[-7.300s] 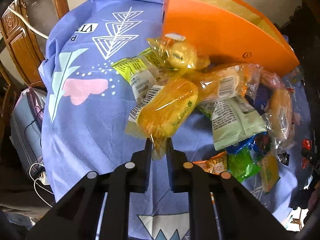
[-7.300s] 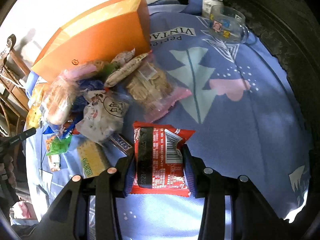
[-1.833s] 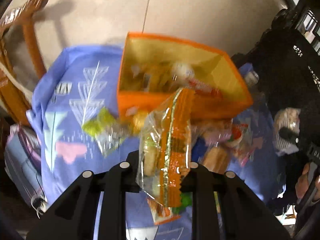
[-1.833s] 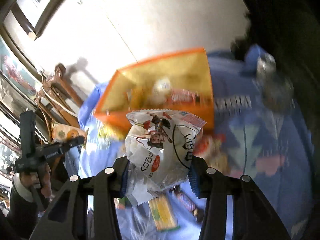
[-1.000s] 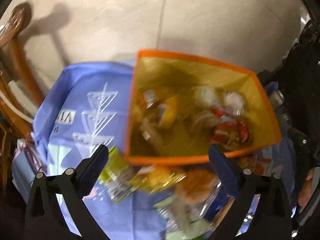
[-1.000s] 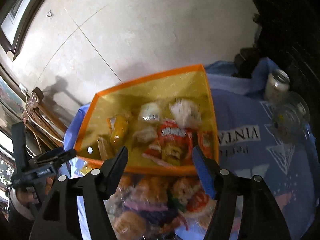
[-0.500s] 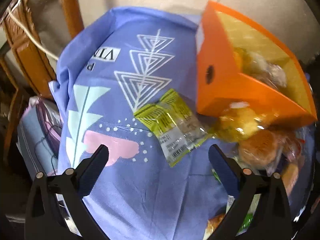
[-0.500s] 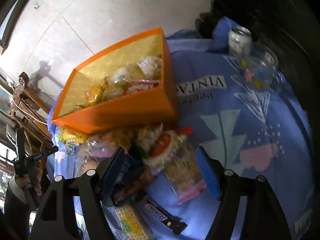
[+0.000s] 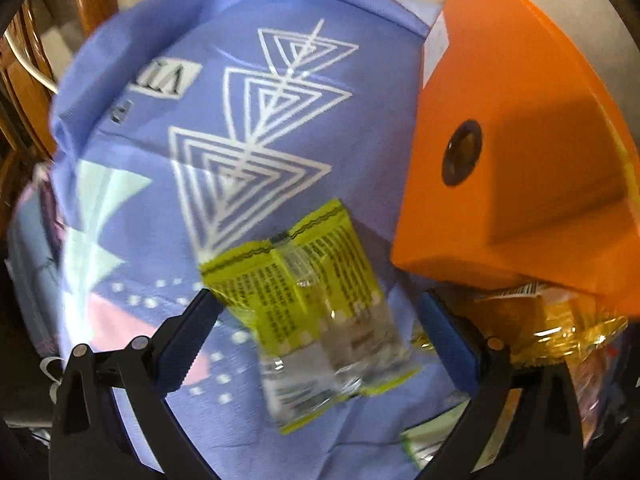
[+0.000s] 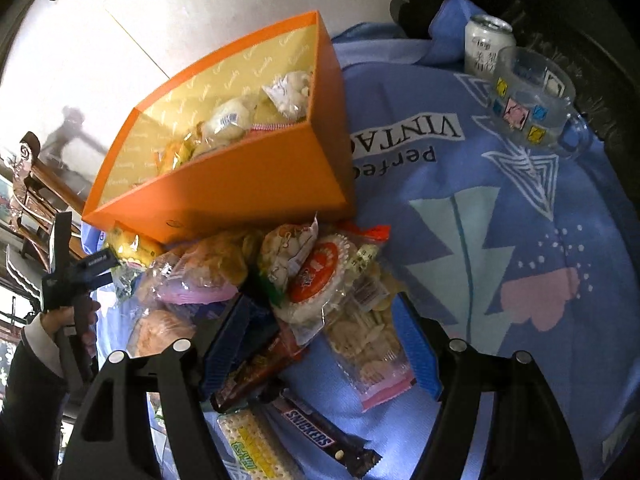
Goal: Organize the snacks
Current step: 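Grasp the yellow-green packet with the left tool while the right tool grasps the round cracker bag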
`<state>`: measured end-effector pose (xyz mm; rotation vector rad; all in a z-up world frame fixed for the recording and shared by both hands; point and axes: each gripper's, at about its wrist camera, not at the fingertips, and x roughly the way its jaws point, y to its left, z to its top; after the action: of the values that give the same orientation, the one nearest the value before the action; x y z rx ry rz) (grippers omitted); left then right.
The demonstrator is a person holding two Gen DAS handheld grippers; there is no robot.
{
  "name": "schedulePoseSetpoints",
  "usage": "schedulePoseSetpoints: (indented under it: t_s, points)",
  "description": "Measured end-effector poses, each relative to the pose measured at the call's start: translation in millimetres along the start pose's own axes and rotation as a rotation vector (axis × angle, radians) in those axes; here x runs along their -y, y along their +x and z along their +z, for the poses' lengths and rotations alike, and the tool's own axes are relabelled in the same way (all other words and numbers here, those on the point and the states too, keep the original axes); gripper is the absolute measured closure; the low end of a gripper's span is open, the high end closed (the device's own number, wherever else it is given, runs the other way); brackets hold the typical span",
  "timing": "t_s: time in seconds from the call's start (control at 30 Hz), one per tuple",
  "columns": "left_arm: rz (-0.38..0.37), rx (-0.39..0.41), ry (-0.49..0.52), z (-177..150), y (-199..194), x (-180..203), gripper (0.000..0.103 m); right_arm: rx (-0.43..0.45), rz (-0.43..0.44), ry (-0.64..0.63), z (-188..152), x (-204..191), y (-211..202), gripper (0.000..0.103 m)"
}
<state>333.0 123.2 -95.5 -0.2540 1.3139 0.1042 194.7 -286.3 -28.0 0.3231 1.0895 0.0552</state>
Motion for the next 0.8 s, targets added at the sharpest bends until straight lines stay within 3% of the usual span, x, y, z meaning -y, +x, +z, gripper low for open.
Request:
schedulePoseSetpoints:
  t_s: [0.13, 0.17, 0.2, 0.23, 0.27, 0.47, 0.63, 0.8]
  points:
    - [0.024, 0.004, 0.028, -1.5, -2.8, 4.4, 0.006, -0.010, 0.012, 0.010, 4.0, -3.7, 5.2, 0.029]
    - [0.056, 0.001, 0.043, -3.2, -4.7, 6.3, 0.022, -0.006, 0.016, -0.001, 5.2, -7.4, 4.2, 0.029]
    - [0.125, -0.002, 0.094, -7.3, -6.7, 14.1, 0.027, -0.003, 0.017, -0.010, 5.7, -9.9, 3.2, 0.029]
    - [0.125, 0.007, 0.112, -12.1, -10.5, 18.8, 0.037, -0.001, 0.019, -0.018, 5.9, -12.4, 1.4, 0.029]
    - [0.120, 0.002, 0.120, -17.0, -14.4, 21.5, 0.038, 0.002, 0.023, -0.027, 6.6, -15.1, -0.5, 0.029]
    - [0.073, -0.049, 0.102, -35.2, -32.4, 18.6, 0.044, 0.027, 0.029, -0.036, 6.5, -17.2, -16.3, 0.029]
    - [0.026, -0.034, 0.117, -61.3, -58.9, 17.8, 0.044, 0.043, 0.014, -0.041, -0.2, -10.9, -27.5, 0.029]
    - [0.017, -0.018, 0.119, -76.5, -75.6, 18.1, 0.044, 0.010, -0.101, -0.081, -16.1, 2.0, -16.9, 0.029]
